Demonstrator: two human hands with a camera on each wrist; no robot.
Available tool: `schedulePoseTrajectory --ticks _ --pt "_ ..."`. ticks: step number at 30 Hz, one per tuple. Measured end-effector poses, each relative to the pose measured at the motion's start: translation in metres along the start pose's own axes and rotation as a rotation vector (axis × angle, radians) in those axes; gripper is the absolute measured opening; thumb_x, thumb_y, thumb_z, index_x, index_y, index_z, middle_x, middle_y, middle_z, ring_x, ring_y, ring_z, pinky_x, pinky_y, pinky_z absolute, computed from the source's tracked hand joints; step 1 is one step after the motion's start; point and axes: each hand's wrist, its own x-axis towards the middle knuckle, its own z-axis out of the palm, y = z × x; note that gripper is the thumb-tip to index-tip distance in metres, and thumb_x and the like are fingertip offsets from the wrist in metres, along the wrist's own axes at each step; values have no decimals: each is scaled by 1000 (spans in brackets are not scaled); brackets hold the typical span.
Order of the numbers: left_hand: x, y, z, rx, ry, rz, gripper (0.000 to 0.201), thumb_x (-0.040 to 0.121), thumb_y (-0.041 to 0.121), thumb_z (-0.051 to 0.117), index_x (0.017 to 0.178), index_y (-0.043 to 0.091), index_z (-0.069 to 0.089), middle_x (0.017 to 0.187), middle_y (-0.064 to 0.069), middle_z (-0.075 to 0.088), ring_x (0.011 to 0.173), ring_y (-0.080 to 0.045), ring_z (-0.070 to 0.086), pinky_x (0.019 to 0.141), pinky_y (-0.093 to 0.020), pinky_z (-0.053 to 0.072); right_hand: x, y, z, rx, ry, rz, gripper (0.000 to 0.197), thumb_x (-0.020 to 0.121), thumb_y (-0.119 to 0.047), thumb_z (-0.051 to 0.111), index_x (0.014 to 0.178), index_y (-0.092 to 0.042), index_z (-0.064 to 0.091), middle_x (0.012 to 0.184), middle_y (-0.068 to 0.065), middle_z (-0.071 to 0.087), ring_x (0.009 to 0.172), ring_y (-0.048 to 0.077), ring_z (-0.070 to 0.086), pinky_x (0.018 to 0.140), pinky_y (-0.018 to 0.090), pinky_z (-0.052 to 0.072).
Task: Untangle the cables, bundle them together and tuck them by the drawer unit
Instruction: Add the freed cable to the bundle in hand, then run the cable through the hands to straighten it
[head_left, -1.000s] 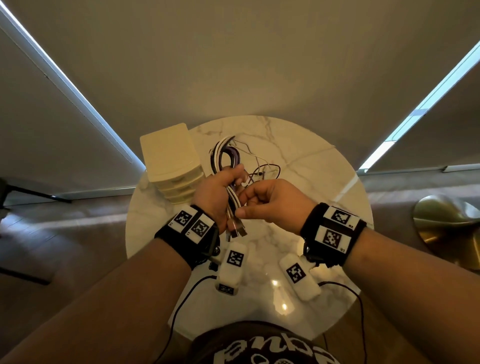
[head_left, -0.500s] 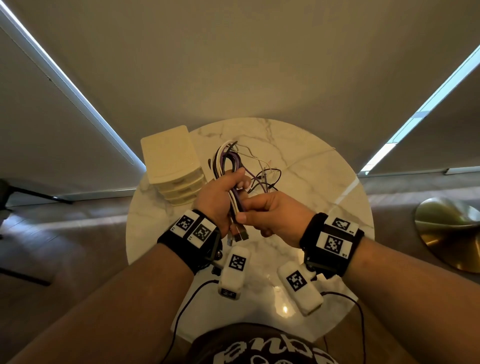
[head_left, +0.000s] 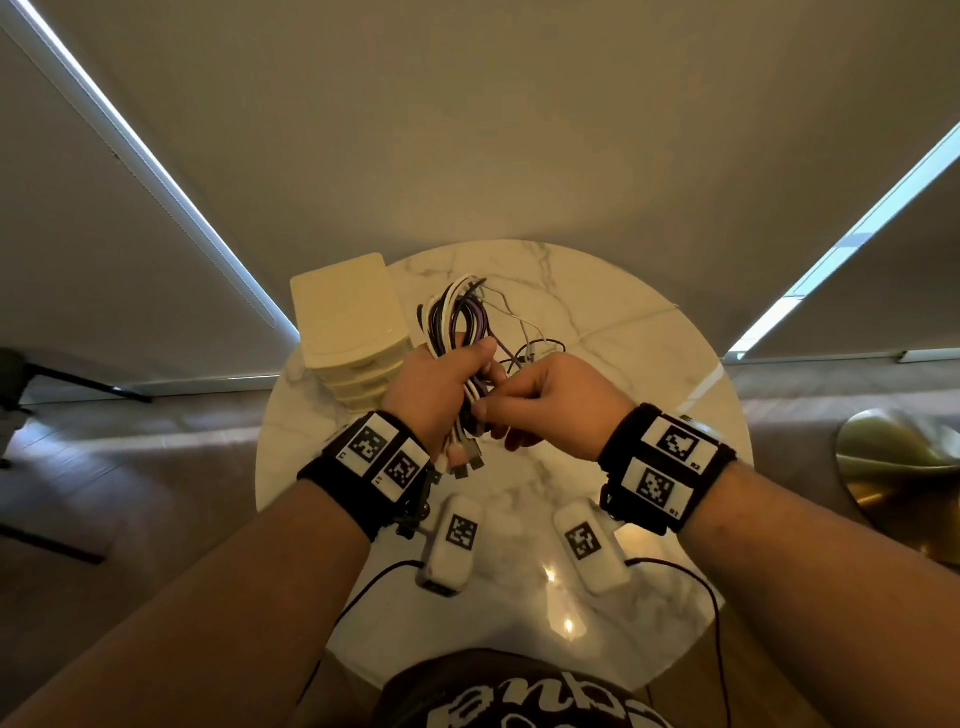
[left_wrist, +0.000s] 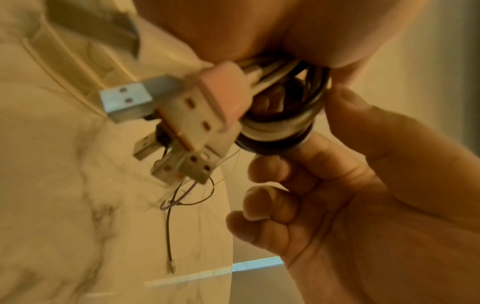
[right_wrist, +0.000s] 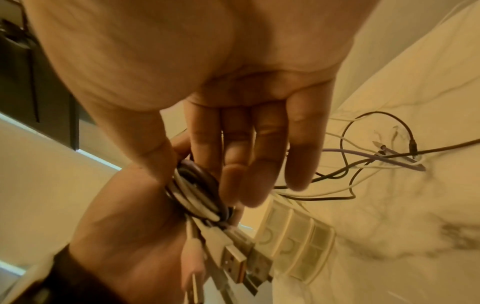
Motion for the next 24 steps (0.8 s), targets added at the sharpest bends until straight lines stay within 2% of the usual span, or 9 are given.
schedulePoseTrajectory --ticks 4,8,9,11,14,17,19,21,24 --pt "-1 10 -4 40 46 57 33 78 48 71 66 18 72 93 -27 72 71 -38 66 70 -59 57 2 -13 6 111 83 36 34 94 -43 70 83 -12 81 77 6 78 75 25 76 82 47 64" --pt "3 12 -19 106 137 120 36 73 54 71 62 19 70 78 -20 63 63 -31 54 63 -45 46 12 -4 -4 290 268 118 22 96 -29 68 107 -12 78 92 4 80 79 23 76 85 52 62" --pt "3 10 -24 168 123 132 38 77 52 70 61 17 70 75 -19 63 60 -30 53 62 -44 46 15 -1 -9 162 338 66 27 95 -25 69 121 -18 73 104 -1 78 87 17 75 88 47 62" --pt "-3 6 -26 338 22 113 41 85 45 69 65 10 70 70 -18 66 57 -28 55 57 -45 49 22 0 -16 -161 404 -159 65 88 -20 71 149 -30 49 139 -6 61 121 11 62 103 32 52" --pt "-13 1 -18 480 -156 73 43 83 45 68 73 3 68 72 -27 67 54 -32 54 54 -48 47 35 -8 -21 -529 249 -490 93 80 -10 66 161 -32 24 161 0 38 149 22 34 122 32 28" --pt "-15 0 -20 695 -264 83 44 91 36 67 64 2 66 59 -18 65 46 -23 56 51 -28 46 48 -5 -29 -699 -54 -359 76 79 -27 57 150 -47 38 136 -6 65 122 23 61 110 43 45" --pt "-17 -2 -27 804 -307 60 40 95 30 67 64 6 64 52 -5 61 41 -17 52 48 -23 42 46 7 -30 -766 -143 -268 44 82 -40 56 125 -42 62 108 -10 74 100 21 68 101 41 50" --pt "-17 -5 -34 863 -334 9 35 94 29 69 68 8 63 51 -1 59 43 -17 51 50 -25 42 42 19 -28 -777 -155 -258 16 86 -38 59 96 -32 69 87 -7 69 86 23 66 84 43 54" --pt "-18 -9 -43 915 -381 -63 28 93 29 70 75 9 62 54 -3 58 44 -19 50 49 -26 41 38 33 -22 -614 -53 -406 7 82 -32 66 89 -32 63 94 -8 66 89 19 63 83 44 53"
